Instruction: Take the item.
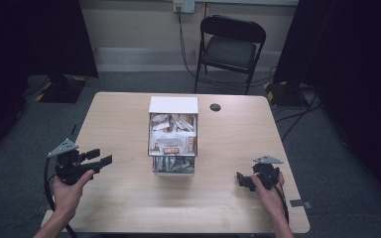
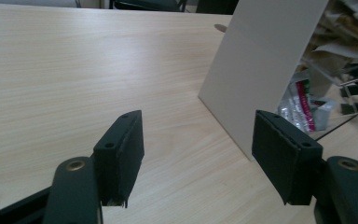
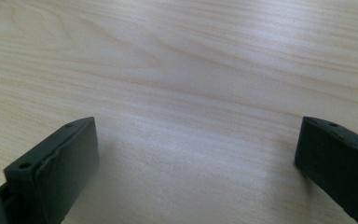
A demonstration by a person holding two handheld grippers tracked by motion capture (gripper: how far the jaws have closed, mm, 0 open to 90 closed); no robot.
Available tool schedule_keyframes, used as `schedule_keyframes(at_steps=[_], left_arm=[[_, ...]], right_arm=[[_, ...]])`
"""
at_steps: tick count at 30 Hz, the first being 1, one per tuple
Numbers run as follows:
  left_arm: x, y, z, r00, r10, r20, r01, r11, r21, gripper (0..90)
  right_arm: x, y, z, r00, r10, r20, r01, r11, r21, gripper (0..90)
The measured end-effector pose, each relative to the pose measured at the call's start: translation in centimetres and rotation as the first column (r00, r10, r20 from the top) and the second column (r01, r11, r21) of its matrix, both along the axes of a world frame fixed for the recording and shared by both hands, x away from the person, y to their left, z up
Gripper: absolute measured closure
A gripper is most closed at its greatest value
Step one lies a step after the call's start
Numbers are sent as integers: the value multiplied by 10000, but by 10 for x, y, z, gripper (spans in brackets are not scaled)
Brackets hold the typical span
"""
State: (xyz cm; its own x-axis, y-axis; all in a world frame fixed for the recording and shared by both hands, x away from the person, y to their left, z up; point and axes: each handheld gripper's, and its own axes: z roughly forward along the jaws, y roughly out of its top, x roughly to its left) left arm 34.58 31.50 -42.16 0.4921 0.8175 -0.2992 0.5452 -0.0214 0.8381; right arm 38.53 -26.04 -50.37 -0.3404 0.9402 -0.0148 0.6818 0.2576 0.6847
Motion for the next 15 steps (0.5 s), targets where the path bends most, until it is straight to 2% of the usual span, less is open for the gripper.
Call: schedule_keyframes(at_steps=[6, 9, 12, 15], left_arm=[[-2, -4, 12, 9981, -392, 482, 380, 9989, 265, 376], [-2, -6, 19, 9962, -554, 673, 549, 9984, 90, 380], [-1, -5, 27, 9913, -939, 924, 946, 9955, -31, 380], [-2, -7, 34, 9880, -1102, 1079, 1077, 9938, 285, 379]], right_arm=[[0, 0, 0, 10000, 1, 1, -1, 10000, -1, 0], [0, 0, 0, 10000, 0, 1, 0, 10000, -1, 0], [0, 0, 0, 10000, 0, 1, 0, 10000, -1, 0], [0, 0, 0, 10000, 1, 1, -1, 10000, -2, 0]])
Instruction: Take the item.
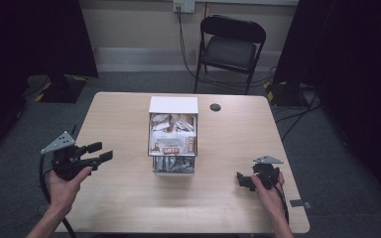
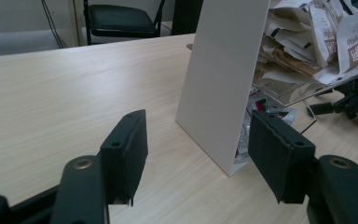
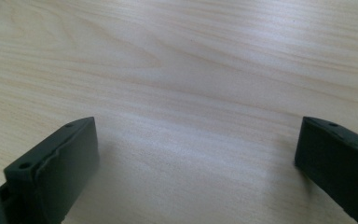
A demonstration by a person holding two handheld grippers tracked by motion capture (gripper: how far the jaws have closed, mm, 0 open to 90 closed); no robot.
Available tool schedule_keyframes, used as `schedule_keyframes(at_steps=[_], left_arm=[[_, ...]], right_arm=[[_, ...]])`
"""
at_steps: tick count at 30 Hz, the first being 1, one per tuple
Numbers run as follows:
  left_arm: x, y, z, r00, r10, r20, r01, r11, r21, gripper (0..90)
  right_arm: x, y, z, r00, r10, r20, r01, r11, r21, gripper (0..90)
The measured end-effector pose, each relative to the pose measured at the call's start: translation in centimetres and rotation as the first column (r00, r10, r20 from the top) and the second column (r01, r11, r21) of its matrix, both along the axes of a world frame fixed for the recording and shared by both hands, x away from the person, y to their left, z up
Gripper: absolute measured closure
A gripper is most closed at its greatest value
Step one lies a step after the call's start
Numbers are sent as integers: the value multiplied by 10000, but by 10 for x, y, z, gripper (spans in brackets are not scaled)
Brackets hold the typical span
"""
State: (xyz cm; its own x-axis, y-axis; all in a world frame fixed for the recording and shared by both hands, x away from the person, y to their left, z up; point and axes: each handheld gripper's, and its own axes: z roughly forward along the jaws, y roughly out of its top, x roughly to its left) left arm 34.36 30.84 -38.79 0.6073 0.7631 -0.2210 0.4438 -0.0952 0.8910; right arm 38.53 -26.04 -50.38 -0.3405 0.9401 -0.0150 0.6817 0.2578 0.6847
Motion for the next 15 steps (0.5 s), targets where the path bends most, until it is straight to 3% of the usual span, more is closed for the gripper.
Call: schedule_keyframes(at_steps=[5, 13, 15], left_arm=[[1, -2, 6, 9997, -234, 79, 235, 9996, -148, 379], [4, -19, 17, 9978, -627, 232, 622, 9978, 225, 395], [5, -24, 21, 9967, -761, 286, 757, 9970, 153, 396]], right_arm=[[0, 0, 0, 10000, -1, 1, 1, 10000, 0, 0], [0, 0, 0, 10000, -1, -1, 1, 10000, 2, 0], [0, 0, 0, 10000, -1, 1, 1, 10000, 0, 0]])
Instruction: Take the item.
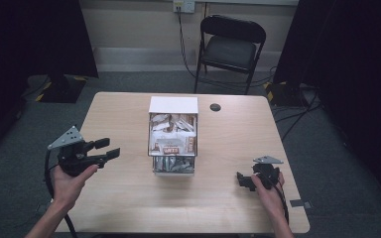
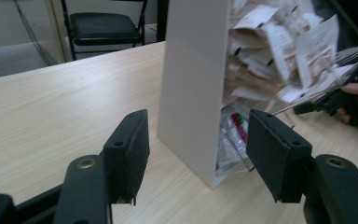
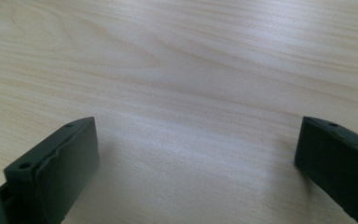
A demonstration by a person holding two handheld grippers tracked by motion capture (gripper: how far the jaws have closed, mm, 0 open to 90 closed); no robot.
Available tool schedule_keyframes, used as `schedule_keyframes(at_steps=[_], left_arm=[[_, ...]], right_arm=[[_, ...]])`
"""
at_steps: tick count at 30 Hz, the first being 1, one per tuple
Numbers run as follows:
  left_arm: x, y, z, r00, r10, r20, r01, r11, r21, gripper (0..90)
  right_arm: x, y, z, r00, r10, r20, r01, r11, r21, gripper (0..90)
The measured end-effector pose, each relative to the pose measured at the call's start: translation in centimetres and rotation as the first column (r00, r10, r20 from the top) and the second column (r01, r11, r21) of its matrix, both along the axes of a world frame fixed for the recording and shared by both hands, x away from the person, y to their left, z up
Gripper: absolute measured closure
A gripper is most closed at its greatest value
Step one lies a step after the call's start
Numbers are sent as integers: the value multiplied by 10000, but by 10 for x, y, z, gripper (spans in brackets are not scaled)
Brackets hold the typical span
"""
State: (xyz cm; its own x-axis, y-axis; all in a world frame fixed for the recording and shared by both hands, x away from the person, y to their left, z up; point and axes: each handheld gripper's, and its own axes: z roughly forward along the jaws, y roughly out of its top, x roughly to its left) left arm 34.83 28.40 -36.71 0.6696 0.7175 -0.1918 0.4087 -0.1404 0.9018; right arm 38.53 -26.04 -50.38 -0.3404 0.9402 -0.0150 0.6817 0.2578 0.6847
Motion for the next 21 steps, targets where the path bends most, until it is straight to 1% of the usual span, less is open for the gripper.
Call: schedule_keyframes(at_steps=[2, 5, 6, 10, 12, 14, 16, 17, 18, 21], left_arm=[[2, -4, 5, 9999, -110, 125, 112, 9998, -149, 397], [5, -10, 11, 9996, -254, 159, 258, 9993, -289, 396], [6, -12, 13, 9994, -301, 159, 304, 9993, -213, 396], [9, -16, 20, 9984, -482, 293, 495, 9979, -427, 389], [10, -19, 23, 9980, -576, 273, 589, 9970, -494, 389], [11, -21, 26, 9974, -641, 332, 654, 9970, -410, 390], [11, -25, 30, 9961, -728, 491, 739, 9970, -223, 401], [10, -27, 31, 9948, -873, 525, 887, 9957, -254, 416], [10, -29, 34, 9927, -1034, 613, 1049, 9943, -209, 452], [9, -34, 40, 9904, -1171, 739, 1193, 9925, -272, 459]], right_arm=[[0, 0, 0, 10000, 4, 1, -4, 10000, 0, 0], [0, 0, 0, 10000, 0, -2, 0, 10000, 2, 0], [0, 0, 0, 10000, 0, 0, 0, 10000, 1, 0], [0, 0, 0, 10000, -1, -1, 1, 10000, 2, 0], [0, 0, 0, 10000, 0, -2, 0, 10000, 2, 0], [0, 0, 0, 10000, 0, 1, 0, 10000, 0, 0], [0, 0, 0, 10000, -2, -2, 2, 10000, 2, 0], [0, 0, 0, 10000, 1, -1, -1, 10000, 2, 0], [0, 0, 0, 10000, 1, -1, -1, 10000, 2, 0], [0, 0, 0, 10000, 1, -1, -1, 10000, 1, 0]])
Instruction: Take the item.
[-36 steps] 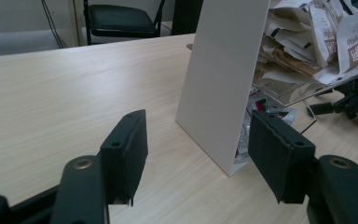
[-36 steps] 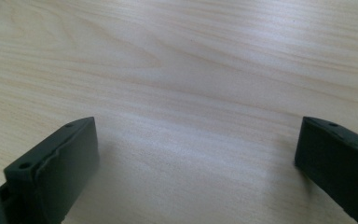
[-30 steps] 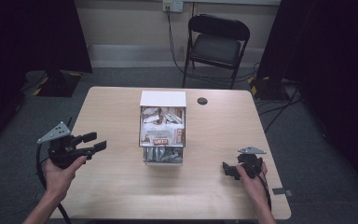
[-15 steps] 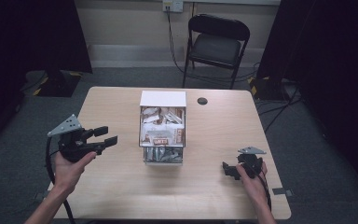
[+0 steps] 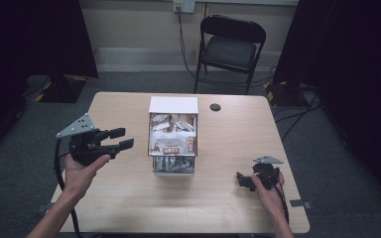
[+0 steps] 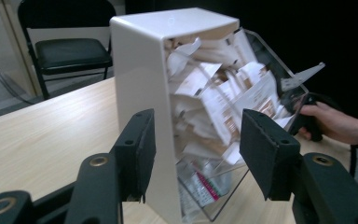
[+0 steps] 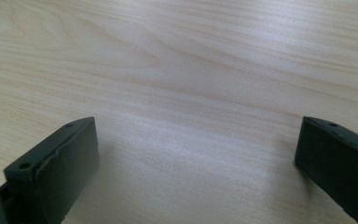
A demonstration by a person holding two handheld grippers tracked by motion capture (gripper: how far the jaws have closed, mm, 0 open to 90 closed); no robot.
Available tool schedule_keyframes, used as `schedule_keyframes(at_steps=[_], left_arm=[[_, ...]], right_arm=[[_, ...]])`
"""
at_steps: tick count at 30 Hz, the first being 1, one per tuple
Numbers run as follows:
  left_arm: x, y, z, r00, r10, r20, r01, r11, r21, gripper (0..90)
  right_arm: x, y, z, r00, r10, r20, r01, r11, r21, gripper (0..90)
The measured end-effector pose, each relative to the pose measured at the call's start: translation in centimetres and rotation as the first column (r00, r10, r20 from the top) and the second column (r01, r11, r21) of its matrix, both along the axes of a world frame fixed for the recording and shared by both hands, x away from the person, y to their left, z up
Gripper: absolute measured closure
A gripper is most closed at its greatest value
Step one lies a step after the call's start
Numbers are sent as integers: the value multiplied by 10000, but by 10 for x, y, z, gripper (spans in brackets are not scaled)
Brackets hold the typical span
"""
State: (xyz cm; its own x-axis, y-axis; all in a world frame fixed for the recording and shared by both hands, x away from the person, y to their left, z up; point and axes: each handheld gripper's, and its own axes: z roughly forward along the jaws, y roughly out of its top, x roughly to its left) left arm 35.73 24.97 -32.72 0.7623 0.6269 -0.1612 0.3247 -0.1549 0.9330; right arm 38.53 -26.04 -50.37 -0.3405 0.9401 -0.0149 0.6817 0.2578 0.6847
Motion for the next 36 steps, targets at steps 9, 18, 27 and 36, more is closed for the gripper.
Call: schedule_keyframes(at_steps=[9, 18, 27, 36], left_arm=[[4, -17, 19, 9988, -247, 419, 254, 9996, -158, 508], [11, -36, 21, 9962, -839, 249, 848, 9957, -375, 549], [20, -56, 23, 9938, -1111, 105, 1113, 9936, -178, 513], [29, -69, 14, 9852, -1696, -243, 1693, 9855, -132, 539]], right_arm=[[0, 0, 0, 10000, -2, 0, 2, 10000, 1, 0], [0, 0, 0, 10000, 0, 0, 0, 10000, -2, 0], [0, 0, 0, 10000, 2, -1, -2, 10000, -1, 0], [0, 0, 0, 10000, -1, -1, 1, 10000, -1, 0]])
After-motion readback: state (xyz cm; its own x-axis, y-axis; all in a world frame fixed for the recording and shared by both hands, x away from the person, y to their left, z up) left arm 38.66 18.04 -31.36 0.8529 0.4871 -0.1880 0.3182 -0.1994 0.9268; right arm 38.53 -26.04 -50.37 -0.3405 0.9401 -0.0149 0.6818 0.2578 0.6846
